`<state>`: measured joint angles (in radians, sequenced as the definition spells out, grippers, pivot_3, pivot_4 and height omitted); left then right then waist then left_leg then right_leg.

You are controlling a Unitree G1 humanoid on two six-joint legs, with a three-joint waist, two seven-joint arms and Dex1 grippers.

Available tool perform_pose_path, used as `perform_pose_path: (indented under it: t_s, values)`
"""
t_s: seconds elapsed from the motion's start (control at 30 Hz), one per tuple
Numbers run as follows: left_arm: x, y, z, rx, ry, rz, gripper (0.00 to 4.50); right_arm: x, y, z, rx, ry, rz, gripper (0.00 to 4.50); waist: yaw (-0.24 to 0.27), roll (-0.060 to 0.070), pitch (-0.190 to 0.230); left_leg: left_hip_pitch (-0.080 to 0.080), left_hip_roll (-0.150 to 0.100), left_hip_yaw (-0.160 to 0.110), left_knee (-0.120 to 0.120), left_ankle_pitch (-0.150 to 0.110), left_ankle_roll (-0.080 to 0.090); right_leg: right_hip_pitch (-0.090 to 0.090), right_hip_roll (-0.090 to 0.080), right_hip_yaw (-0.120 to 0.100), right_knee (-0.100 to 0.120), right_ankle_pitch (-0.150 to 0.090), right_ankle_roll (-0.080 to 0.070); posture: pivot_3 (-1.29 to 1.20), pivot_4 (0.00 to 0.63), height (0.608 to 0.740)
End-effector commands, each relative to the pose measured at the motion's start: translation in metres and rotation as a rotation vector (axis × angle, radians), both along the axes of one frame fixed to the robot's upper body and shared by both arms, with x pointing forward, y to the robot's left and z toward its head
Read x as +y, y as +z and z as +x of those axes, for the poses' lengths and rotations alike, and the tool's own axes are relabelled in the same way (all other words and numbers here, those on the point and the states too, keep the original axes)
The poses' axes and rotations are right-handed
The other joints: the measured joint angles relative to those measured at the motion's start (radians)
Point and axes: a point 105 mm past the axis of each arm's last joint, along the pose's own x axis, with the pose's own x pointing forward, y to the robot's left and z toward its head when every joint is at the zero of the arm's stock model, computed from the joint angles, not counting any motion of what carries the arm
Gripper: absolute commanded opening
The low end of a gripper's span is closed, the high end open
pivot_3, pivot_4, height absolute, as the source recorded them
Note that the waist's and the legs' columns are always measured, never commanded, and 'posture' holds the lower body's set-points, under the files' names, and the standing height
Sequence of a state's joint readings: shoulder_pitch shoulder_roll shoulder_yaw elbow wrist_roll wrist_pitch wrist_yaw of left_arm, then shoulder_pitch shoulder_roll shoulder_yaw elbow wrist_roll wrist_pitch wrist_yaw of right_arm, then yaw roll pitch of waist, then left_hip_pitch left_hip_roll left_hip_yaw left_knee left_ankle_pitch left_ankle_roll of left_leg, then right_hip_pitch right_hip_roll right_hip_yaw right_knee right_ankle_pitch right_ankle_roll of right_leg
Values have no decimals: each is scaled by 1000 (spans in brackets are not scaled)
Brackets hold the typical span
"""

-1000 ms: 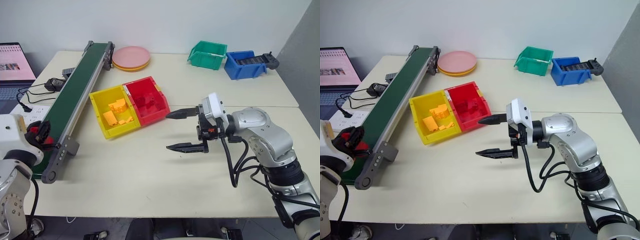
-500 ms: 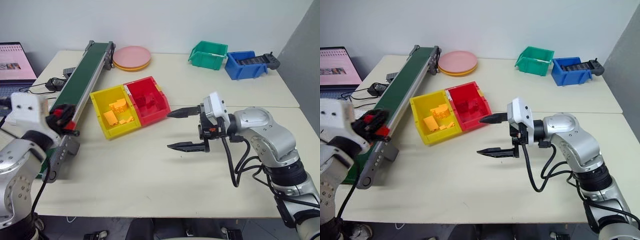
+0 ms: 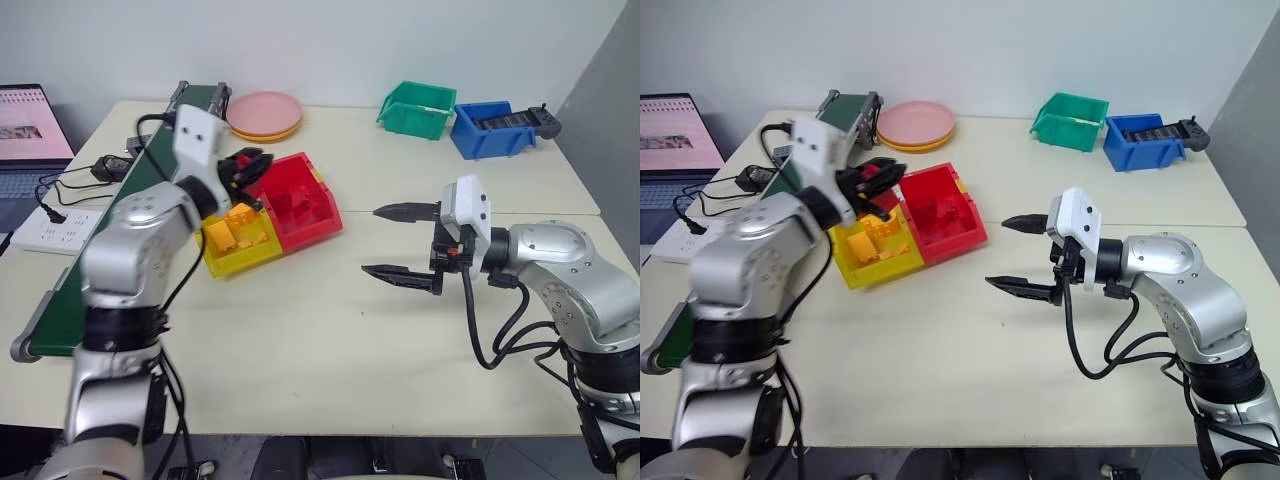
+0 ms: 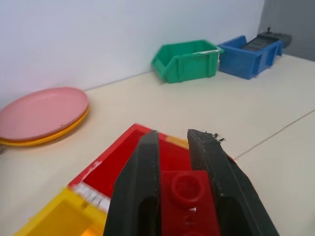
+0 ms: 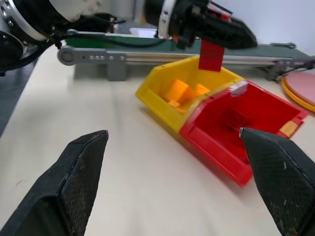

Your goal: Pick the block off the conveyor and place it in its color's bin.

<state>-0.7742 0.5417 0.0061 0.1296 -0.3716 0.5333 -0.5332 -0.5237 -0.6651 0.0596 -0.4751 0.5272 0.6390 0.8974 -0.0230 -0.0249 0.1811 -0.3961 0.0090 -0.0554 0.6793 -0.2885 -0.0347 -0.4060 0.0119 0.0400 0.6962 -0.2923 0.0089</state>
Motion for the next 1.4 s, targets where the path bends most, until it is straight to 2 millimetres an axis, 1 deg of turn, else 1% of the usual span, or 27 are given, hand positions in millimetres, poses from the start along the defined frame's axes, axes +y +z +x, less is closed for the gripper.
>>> perform_pose_path:
  t_s: [0.03, 0.17, 0.27, 0.3, 0.43, 0.53, 0.63, 0.7, 0.8, 0.93, 1.0, 1.07, 1.17, 1.27, 1.33, 1.4]
  values:
    - [-2, 7, 9, -58, -16, 31, 533, -5, 11, -5, -58, -36, 5, 4500, -7, 0, 0, 0, 0, 1, 0, 0, 0, -1, 0, 1, 0, 0, 0, 0, 150, 740]
    - [-4, -1, 17, -41, -27, 13, 533, -5, 8, -8, -57, -53, 3, 4500, -8, 0, 0, -1, 1, 1, 0, 0, 0, -2, 0, 1, 1, 0, 0, 0, 150, 740]
    - [-3, -4, 22, -40, -14, 8, 533, -6, 8, -8, -59, -60, 2, 4500, -4, 0, 0, -1, 1, 1, 1, 0, 0, -2, 0, 1, 1, 0, 0, 0, 150, 740]
    - [-4, -3, 22, -45, -19, 4, 883, -6, 8, -9, -59, -62, 1, 4500, -4, 0, 0, -1, 0, 1, 1, 0, 0, -2, 0, 1, 1, 0, 0, 0, 150, 740]
    - [-11, -2, 20, -50, -72, -7, 1645, -9, 7, -8, -61, -69, -7, 4500, -4, 0, 0, -1, 0, 0, 1, 0, 0, -2, 0, 1, 1, 0, 0, 0, 150, 740]
    - [-9, 0, 20, -48, -66, -19, 2200, -9, 5, -8, -59, -69, -10, 4500, -4, 0, 0, -2, 0, 0, 1, 0, 0, -2, 0, 1, 1, 0, 0, 0, 150, 740]
    - [-7, 2, 18, -47, -70, -13, 2848, -9, 4, -8, -55, -68, -11, 4500, -5, 0, 0, -1, 0, 1, 1, 0, 0, -2, 0, 1, 1, 0, 0, 0, 150, 740]
    - [-7, 3, 16, -49, -73, -4, 3151, -8, 3, -8, -54, -65, -11, 4500, -5, 0, 0, -1, 1, 0, 1, 0, 0, -2, 0, 1, 2, 0, 0, 0, 150, 740]
    - [-5, 5, 14, -58, -64, 12, 3833, -7, 3, -7, -55, -62, -10, 4500, -4, 0, 0, -1, 0, 0, 1, 0, 0, -2, 0, 1, 1, 0, 0, 0, 150, 740]
    - [0, 10, 7, -80, -50, 47, 3833, -7, 3, -5, -56, -62, -10, 4500, -5, 0, 0, -1, 0, 0, 1, 0, 0, -2, 0, 1, 1, 0, 0, 0, 150, 740]
    - [6, 8, -3, -80, -36, 124, 3833, -8, 2, -4, -61, -68, -12, 4500, -8, 0, 0, -1, 1, 0, 1, 0, 0, -2, 0, 1, 1, 0, 0, 0, 150, 740]
    - [13, 5, -24, -100, -58, 203, 3833, -10, 2, -1, -73, -83, -8, 4500, -11, 0, 0, -1, 1, 1, 1, 0, 0, -2, 0, 1, 1, 0, 0, 0, 150, 740]
    - [23, 3, -44, -88, -42, 199, 3833, -14, 1, 1, -85, -95, -4, 4500, -9, 0, 0, 0, 1, 1, 0, 0, 0, -2, 1, 2, 1, 0, 0, 0, 150, 740]
    - [39, -5, -73, -35, -1, 172, 3833, -18, -5, 3, -105, -101, 8, 4500, -6, 0, 0, 0, 1, 0, 1, 0, 0, -1, 0, 1, 2, 0, 0, 0, 150, 740]
    - [43, -14, -88, 7, 26, 135, 3833, -19, -9, 3, -105, -101, 11, 4500, -3, 0, 0, 0, 1, 0, 1, 0, 0, -1, 0, 1, 1, 0, 0, 0, 150, 740]
    - [45, -21, -98, 36, 47, 121, 3833, -20, -10, 4, -107, -101, 13, 4500, -1, 0, 0, 0, 1, 0, 1, 0, 0, -1, 0, 1, 1, 0, 0, 0, 150, 740]
